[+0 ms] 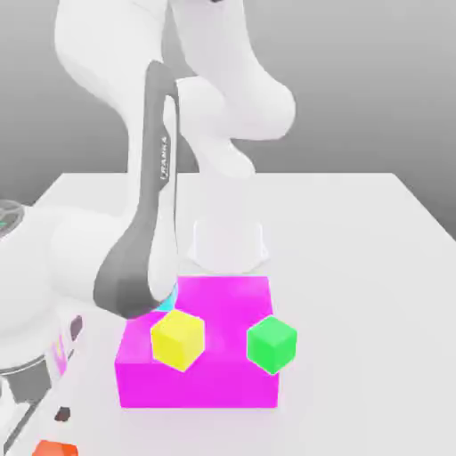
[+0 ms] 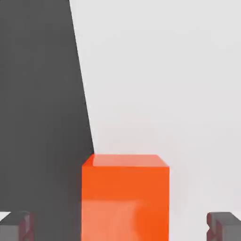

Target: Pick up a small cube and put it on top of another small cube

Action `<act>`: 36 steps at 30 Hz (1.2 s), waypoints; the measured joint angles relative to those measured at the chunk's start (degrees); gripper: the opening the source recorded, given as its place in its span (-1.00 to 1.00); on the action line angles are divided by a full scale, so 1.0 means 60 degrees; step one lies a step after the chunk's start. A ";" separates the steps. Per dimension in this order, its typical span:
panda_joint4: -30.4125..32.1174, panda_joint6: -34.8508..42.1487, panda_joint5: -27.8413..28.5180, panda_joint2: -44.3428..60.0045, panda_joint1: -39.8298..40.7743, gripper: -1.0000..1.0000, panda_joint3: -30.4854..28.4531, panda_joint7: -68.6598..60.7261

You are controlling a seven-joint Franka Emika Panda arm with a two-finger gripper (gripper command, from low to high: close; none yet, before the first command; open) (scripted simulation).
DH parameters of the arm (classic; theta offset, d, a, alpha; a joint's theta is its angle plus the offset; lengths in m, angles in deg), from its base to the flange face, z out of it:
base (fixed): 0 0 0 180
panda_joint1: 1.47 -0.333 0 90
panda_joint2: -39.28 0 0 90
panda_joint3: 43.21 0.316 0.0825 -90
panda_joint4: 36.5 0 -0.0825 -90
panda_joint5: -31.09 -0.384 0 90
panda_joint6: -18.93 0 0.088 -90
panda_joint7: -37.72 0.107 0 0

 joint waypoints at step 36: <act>0.6323 0.3352 0.0274 -0.9686 0.0085 -1.00 0.0182 0.3956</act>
